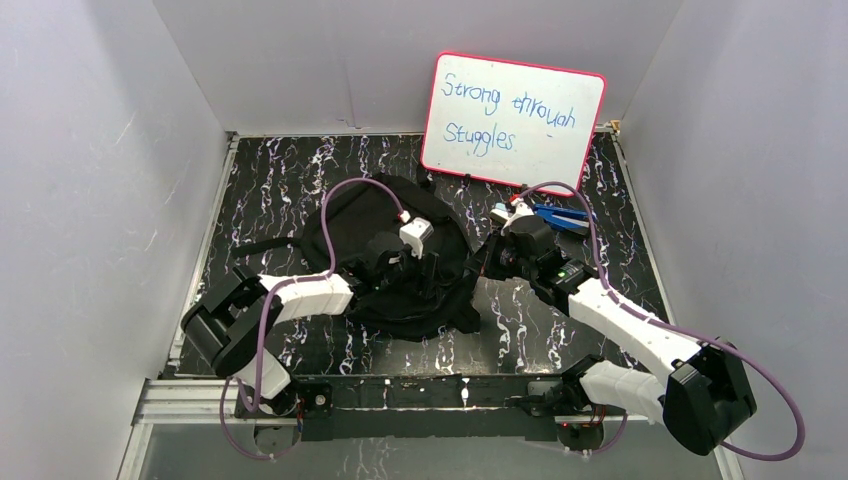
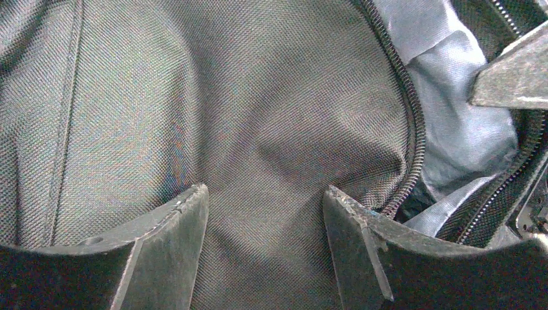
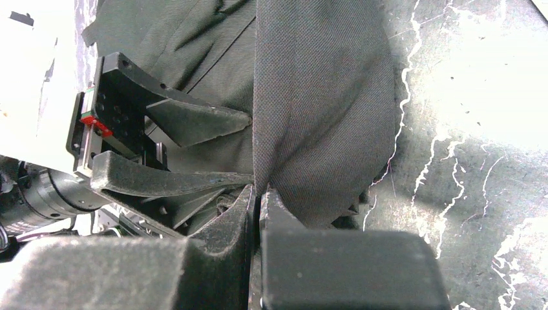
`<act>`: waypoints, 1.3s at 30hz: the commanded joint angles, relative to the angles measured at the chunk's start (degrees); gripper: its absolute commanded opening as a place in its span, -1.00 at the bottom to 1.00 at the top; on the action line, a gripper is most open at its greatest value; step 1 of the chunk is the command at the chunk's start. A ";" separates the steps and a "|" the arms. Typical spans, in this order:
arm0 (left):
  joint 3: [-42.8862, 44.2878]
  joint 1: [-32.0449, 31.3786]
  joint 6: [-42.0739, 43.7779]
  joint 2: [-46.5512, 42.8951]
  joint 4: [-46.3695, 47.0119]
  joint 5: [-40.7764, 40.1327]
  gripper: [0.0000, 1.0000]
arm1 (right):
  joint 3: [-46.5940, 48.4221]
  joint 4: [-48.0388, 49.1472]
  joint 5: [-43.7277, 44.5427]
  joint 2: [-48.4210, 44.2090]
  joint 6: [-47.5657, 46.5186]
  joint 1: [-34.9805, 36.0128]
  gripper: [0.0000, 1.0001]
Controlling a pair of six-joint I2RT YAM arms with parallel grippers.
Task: Pack the student bag
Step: Zip the student bag at the center of the board.
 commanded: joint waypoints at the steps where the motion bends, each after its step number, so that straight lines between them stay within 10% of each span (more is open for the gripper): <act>1: 2.48 -0.07 0.52 -4.05 -2.69 -2.83 0.27 | 1.14 3.11 0.26 -2.02 -0.61 -0.10 -0.89; 17: -1.79 -0.20 -0.26 -16.56 -7.07 2.18 0.29 | 2.25 1.88 -1.42 -0.21 -2.43 -0.10 0.03; 22: -3.52 -0.17 -3.73 -19.33 -7.61 -8.64 0.30 | 5.43 -0.76 2.07 -0.05 -5.88 -0.05 0.29; 30: -3.67 -0.12 -11.20 -24.49 -13.97 -33.55 0.38 | 14.96 -8.41 13.32 3.59 -14.73 -0.17 0.39; 39: -1.35 0.44 -1.40 -20.44 -8.26 -23.95 0.37 | 29.03 -13.06 12.61 17.07 -21.41 -2.03 0.26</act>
